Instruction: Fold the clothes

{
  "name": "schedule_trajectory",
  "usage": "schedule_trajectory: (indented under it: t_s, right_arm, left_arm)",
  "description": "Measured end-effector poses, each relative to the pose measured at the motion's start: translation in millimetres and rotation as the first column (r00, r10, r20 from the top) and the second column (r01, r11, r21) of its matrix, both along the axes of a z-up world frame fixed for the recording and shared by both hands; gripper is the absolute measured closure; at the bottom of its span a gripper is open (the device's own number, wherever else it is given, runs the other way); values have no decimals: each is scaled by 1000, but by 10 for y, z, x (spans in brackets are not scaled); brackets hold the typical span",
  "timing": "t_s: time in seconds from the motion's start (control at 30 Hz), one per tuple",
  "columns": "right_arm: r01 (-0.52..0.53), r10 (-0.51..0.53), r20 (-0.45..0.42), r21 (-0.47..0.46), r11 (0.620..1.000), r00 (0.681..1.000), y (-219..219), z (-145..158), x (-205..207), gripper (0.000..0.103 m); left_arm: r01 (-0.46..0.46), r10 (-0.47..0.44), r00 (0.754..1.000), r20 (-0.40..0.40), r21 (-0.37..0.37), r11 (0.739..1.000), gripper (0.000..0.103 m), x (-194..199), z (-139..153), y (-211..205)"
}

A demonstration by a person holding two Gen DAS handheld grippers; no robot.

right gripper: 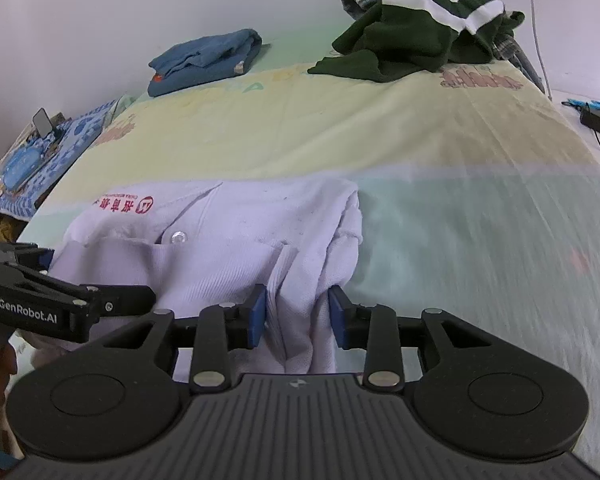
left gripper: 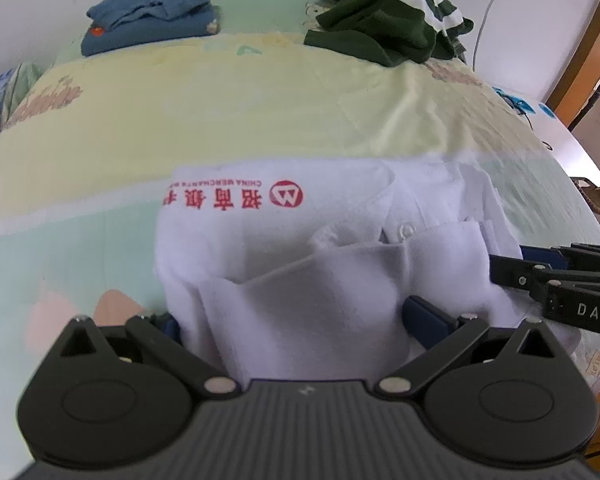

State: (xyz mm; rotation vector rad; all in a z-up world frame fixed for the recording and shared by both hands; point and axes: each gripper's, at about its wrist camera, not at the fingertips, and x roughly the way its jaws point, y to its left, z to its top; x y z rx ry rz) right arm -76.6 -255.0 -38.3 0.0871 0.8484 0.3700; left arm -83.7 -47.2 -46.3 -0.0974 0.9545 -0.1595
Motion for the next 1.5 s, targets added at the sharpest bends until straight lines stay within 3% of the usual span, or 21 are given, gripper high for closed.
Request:
schedule_trajectory:
  t_s: [0.17,0.3,0.43,0.57,0.73,0.83,1.0,1.23,1.47,1.5]
  right_arm:
    - [-5,5,3,-4,1000,1000,7,-6,-8,68]
    - [-12,12,2,-3,1000,1000,-5,-8,-4,69]
    - [-21,21,-1,-1,1000,1000,-16,-7,2,69]
    - [-31,31,-5,-3,1000,1000,-21,-3,9,69]
    - [-22,22,-37,-4,1000,999,-85,31,23,64]
    - [-14,17,-88,28,999,996,-185,47,25,63]
    - [-29,32,-94,35,999,995,-172,46,20,61]
    - [-58,67,-121,74,996,990,-172,44,37,72]
    - [-92,122,-223,140,986,967,-272,56,167,72]
    - [-95,130,-238,151,984,963,-285,57,189,76]
  left_arm:
    - [3,-2,1000,26,-19,1000,1,-40,-6,19]
    - [-11,15,999,38,-96,995,1,-60,5,116]
    - [-10,14,1000,18,-219,976,1,-106,18,283]
    - [33,-33,999,1,-244,969,1,-146,24,336]
    - [76,-98,994,-49,-342,937,1,-95,29,543]
    - [141,-165,985,-53,-308,941,1,-76,37,525]
    - [179,-186,983,-8,-220,959,1,-37,24,330]
    - [152,-175,984,-36,-348,925,2,34,14,463]
    - [201,-237,970,-58,-361,911,3,65,35,441]
    - [202,-239,969,-58,-360,911,3,82,32,436]
